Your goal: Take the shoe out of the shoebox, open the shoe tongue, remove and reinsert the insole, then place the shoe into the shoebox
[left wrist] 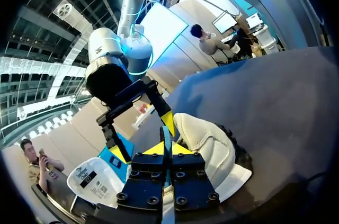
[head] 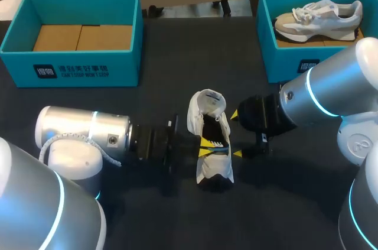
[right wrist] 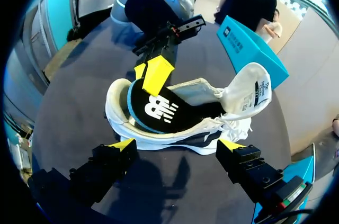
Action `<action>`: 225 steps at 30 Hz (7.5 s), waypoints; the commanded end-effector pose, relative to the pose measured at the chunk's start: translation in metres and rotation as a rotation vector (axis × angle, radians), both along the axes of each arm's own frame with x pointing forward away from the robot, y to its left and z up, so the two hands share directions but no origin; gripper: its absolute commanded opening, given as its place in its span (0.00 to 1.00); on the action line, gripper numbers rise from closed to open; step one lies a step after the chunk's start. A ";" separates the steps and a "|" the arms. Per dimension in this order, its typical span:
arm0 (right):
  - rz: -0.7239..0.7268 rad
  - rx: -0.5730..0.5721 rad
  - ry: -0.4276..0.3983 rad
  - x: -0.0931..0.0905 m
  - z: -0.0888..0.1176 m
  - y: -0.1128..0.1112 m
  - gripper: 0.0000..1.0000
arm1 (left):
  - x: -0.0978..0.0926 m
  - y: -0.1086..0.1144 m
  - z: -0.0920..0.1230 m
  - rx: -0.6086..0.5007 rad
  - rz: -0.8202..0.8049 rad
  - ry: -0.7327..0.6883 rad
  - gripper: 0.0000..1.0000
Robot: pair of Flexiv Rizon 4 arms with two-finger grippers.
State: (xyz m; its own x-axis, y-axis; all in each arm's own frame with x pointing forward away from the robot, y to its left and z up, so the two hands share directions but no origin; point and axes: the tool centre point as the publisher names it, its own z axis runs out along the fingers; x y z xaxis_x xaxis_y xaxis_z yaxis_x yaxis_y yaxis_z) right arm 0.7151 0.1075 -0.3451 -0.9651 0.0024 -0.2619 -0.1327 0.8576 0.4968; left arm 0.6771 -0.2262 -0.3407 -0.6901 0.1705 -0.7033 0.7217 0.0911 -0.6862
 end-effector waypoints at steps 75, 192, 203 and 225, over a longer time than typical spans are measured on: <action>-0.071 -0.015 0.011 0.003 0.013 -0.022 1.00 | 0.042 0.044 0.075 0.544 -0.250 0.189 1.00; -0.189 -0.247 0.248 0.010 0.163 -0.131 1.00 | 0.039 0.004 0.012 1.147 -0.872 -0.434 0.00; -0.189 -0.247 0.248 0.010 0.163 -0.131 1.00 | 0.055 -0.003 -0.010 1.184 -0.776 -0.482 0.00; -0.189 -0.247 0.248 0.010 0.163 -0.131 1.00 | 0.062 -0.005 -0.054 1.246 -0.678 -0.549 0.00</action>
